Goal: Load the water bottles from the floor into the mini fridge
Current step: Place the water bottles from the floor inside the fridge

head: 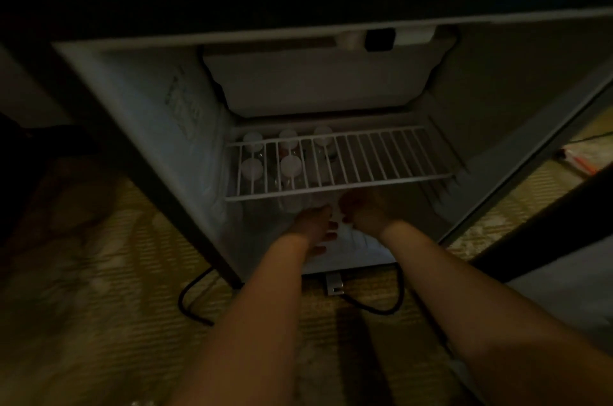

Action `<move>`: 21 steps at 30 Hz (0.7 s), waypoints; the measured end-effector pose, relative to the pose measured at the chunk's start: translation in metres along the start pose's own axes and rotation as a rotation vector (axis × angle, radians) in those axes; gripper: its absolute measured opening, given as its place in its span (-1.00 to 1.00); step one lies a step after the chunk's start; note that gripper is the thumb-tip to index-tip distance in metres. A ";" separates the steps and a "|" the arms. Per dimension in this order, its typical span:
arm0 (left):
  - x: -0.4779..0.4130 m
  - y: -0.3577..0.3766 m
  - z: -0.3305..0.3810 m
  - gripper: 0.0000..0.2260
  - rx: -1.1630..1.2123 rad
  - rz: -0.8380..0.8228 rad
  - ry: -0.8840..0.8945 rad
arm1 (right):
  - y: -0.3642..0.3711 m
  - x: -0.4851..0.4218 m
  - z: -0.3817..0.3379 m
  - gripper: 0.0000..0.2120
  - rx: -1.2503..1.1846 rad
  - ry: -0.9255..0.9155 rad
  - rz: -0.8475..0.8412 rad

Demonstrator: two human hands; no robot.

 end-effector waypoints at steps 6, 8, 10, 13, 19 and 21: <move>0.042 -0.014 -0.018 -0.58 -0.318 0.005 -0.023 | -0.007 0.058 -0.014 -0.71 -0.008 0.033 -0.151; 0.058 -0.021 -0.018 -0.59 -0.394 0.022 -0.007 | -0.016 0.079 -0.022 -0.72 -0.010 0.003 -0.162; 0.073 -0.027 -0.013 -0.59 -0.461 0.066 0.042 | -0.026 0.095 -0.027 -0.73 0.017 -0.025 -0.145; 0.104 -0.034 -0.003 -0.56 -0.566 0.094 0.107 | -0.036 0.122 -0.047 -0.71 0.115 -0.068 -0.152; 0.177 -0.063 0.014 -0.59 -0.717 0.229 0.139 | -0.044 0.173 -0.107 -0.71 0.267 -0.182 -0.229; 0.206 -0.078 0.015 -0.61 -0.772 0.259 0.177 | -0.047 0.192 -0.134 -0.71 0.310 -0.231 -0.256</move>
Point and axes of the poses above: each hand's wrist, its own x-axis away from the middle knuckle, its own y-axis out of the palm, z = x × y, the point moved 4 cm from there along -x, towards the middle knuckle, and after that the axes turned 4 degrees about -y, right-handed, at the moved point
